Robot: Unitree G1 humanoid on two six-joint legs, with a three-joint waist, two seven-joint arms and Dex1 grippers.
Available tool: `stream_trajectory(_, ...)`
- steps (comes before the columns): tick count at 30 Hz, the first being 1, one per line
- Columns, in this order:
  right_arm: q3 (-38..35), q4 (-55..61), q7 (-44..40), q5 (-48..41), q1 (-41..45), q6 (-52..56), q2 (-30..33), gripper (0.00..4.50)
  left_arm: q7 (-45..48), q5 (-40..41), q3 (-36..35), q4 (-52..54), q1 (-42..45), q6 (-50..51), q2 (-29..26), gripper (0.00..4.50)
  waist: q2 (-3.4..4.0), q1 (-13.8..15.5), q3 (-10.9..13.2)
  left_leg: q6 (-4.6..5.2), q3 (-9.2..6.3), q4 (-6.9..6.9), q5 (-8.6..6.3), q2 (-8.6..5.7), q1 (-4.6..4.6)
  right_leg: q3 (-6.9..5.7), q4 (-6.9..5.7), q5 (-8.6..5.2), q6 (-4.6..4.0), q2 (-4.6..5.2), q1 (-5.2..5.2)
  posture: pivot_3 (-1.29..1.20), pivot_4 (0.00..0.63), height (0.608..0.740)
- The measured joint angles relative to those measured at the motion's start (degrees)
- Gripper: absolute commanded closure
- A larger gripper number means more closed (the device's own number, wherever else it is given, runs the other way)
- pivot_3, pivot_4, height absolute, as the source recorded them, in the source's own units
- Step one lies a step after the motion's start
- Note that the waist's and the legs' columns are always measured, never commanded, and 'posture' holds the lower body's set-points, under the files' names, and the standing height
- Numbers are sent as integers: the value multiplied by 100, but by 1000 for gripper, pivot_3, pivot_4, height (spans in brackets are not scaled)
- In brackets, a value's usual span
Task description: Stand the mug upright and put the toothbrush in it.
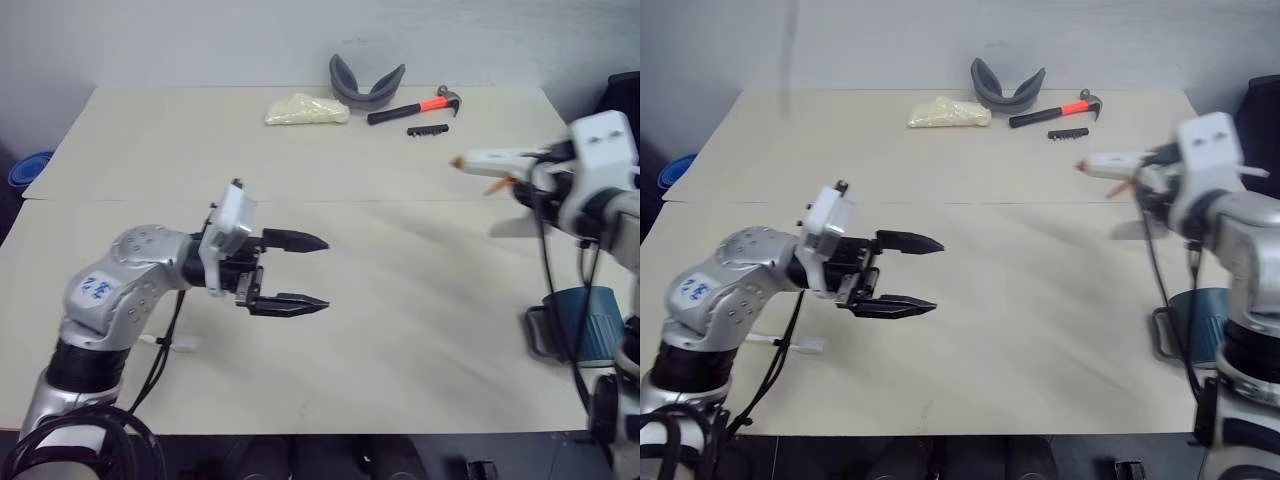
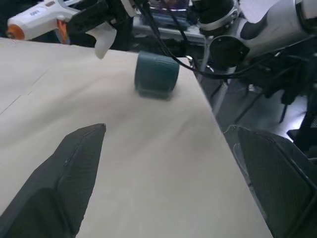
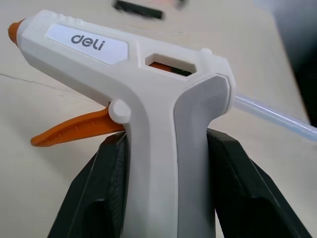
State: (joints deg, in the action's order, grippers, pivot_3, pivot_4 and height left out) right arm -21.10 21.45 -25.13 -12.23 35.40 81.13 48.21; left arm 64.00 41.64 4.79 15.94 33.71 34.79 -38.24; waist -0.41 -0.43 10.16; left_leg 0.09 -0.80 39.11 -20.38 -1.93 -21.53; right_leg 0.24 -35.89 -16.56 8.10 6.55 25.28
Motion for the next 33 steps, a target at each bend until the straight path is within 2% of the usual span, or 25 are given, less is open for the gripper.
stream_trajectory(2, -522, 96, -80, -2, -540, 228, 322, 2578, 141, -92, 104, -168, 89, -78, 147, 0, 1, 9, 0, 4, 5, 2, 2, 0, 2, 5, -3, 1, 2, 0, 0, 0, 150, 740)
stream_trajectory(6, -1503, 290, -200, -5, -1187, 429, 436, 2578, 301, -183, 195, -306, 93, -169, 224, 0, 2, -17, -1, 12, 11, 6, 10, -1, 12, 18, -10, 8, 9, 3, -4, 0, 150, 740)
stream_trajectory(13, -2305, 257, -206, 31, -2066, 243, 431, 2578, 299, -197, 203, -189, -288, -103, 199, 0, 3, 36, -1, 18, 7, 7, 13, 6, 17, 25, -6, 14, 18, 9, -16, 0, 150, 740)
stream_trajectory(17, -2764, -216, -23, 211, -2349, -432, 318, 2578, 240, -175, 180, -34, -269, 62, 116, 0, 2, 57, -1, 19, -7, 7, 14, 2, 32, 14, 8, 15, 21, 7, -48, 0, 150, 740)
stream_trajectory(27, -2957, -1213, 354, 271, -2990, -1802, -386, 2578, 312, -260, 90, -137, 90, 86, 82, 0, 20, 32, -9, 20, -11, 4, 15, -14, 41, 13, 18, 18, 26, 4, -63, 0, 150, 740)
stream_trajectory(33, -2894, -2402, 662, 271, -2979, -2920, -593, 2578, 330, -296, 82, -136, 157, 113, 9, 0, 21, 27, -8, 20, -9, 5, 15, -16, 45, 16, 18, 18, 27, 9, -66, 0, 150, 740)
